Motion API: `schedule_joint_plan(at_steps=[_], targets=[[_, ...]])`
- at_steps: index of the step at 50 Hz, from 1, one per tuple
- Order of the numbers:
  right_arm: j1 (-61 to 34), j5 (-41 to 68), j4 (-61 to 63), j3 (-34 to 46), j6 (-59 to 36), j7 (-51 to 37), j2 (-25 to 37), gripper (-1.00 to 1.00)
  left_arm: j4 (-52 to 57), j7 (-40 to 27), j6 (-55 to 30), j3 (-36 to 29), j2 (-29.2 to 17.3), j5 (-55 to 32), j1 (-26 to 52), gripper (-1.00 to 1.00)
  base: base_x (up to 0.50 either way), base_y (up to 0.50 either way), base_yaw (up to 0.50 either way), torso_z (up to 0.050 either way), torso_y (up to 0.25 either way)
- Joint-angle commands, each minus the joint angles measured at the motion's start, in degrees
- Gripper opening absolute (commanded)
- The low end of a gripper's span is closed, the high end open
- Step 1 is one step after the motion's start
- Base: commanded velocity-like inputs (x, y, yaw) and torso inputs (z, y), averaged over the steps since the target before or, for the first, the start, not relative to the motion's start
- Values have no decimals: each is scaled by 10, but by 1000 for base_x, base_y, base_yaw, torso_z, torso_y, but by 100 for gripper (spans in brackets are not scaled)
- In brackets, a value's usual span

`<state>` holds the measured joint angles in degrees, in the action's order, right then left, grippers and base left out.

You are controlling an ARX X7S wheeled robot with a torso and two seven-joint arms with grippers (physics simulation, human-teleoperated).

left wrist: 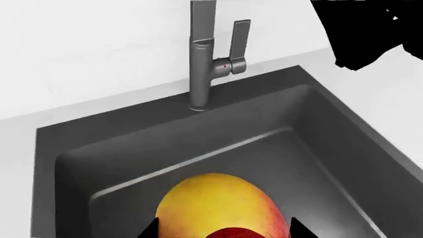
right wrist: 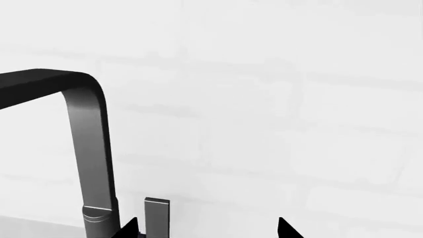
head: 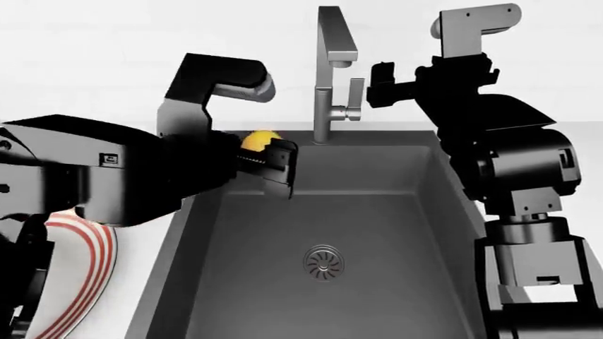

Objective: Pick the mango from the counter and place it in the sink. Then turn on the sink faucet.

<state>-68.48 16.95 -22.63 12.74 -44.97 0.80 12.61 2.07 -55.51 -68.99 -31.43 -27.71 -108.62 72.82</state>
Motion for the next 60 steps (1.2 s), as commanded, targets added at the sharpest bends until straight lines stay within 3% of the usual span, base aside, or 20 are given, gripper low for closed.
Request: schedule_joint_plan(at_steps=[1, 27, 43, 56, 57, 60], targets=[[-3, 0, -6, 4, 3, 0, 0, 100, -12, 6, 10, -35, 53, 24, -14, -100, 0, 0, 0, 0, 0], [3, 4, -21, 6, 17, 0, 3, 100, -74, 67, 44, -112, 118, 136, -80, -100, 0, 0, 0, 0, 1], [11, 8, -22, 4, 22, -3, 4, 100, -173, 155, 74, -172, 154, 240, -72, -100, 0, 0, 0, 0, 1], [7, 9, -25, 7, 24, -2, 6, 100, -196, 177, 78, -196, 164, 259, -81, -100, 0, 0, 0, 0, 0], [7, 9, -25, 7, 24, -2, 7, 100, -197, 178, 79, -197, 164, 260, -81, 100, 0, 0, 0, 0, 0], [8, 10, -23, 7, 24, -3, 6, 100, -197, 174, 78, -196, 166, 257, -81, 100, 0, 0, 0, 0, 3]])
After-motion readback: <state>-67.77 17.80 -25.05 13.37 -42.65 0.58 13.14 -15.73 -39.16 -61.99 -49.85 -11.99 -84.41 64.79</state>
